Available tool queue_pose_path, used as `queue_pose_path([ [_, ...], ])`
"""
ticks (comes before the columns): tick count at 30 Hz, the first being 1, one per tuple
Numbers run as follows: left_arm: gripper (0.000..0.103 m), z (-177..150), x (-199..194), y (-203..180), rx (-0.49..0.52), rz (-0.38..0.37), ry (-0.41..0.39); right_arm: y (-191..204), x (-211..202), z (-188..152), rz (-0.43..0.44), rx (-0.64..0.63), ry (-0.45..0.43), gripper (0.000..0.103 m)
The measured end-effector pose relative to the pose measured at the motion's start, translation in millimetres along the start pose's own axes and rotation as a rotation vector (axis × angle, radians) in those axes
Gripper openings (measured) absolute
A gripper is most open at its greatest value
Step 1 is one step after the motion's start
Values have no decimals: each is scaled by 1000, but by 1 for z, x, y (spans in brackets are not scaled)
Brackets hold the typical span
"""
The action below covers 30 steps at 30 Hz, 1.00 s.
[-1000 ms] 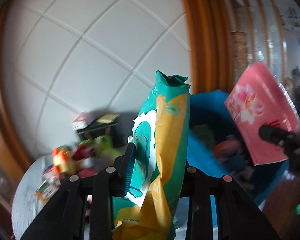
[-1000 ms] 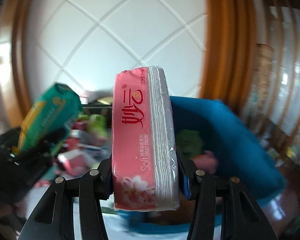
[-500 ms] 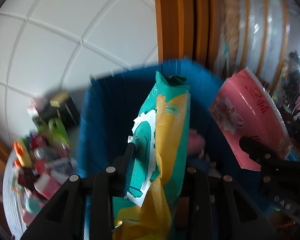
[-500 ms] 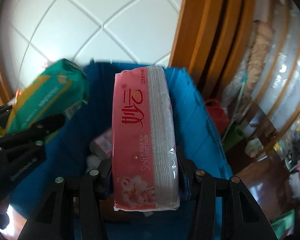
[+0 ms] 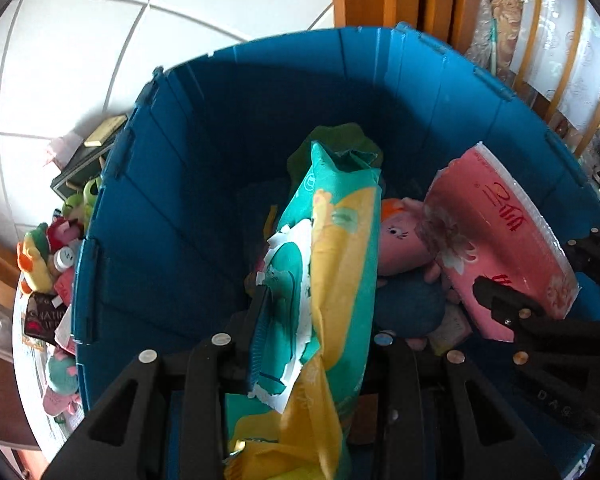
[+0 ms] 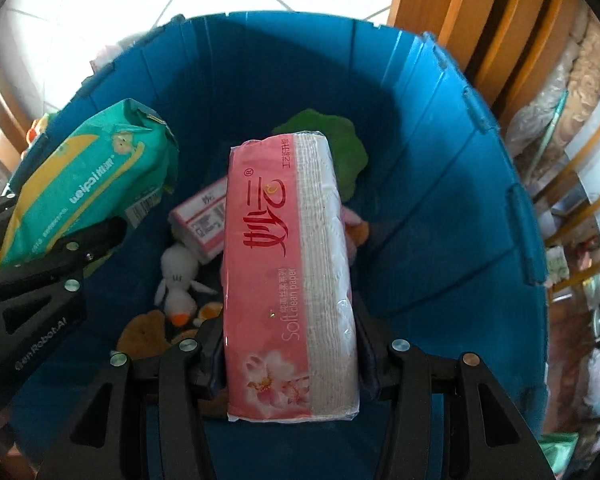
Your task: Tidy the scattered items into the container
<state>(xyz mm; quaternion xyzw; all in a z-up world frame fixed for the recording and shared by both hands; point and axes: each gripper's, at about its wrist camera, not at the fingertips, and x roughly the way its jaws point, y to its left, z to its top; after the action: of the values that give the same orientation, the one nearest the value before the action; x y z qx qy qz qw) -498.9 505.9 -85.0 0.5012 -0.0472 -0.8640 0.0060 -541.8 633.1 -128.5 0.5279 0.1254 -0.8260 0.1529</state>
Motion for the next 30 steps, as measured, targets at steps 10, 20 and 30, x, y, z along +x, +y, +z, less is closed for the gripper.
queue_pose_path([
  [10,79,2,1,5,-20,-6,-3,-2,1,-1,19,-10,14,58],
  [20,90,-16,-50,28,-38,7,-98,7,-34,-4,-24,7,-27,88],
  [30,90,-84,-144,87,36,85,-250,69,-104,-35,-33,41,-80,91],
])
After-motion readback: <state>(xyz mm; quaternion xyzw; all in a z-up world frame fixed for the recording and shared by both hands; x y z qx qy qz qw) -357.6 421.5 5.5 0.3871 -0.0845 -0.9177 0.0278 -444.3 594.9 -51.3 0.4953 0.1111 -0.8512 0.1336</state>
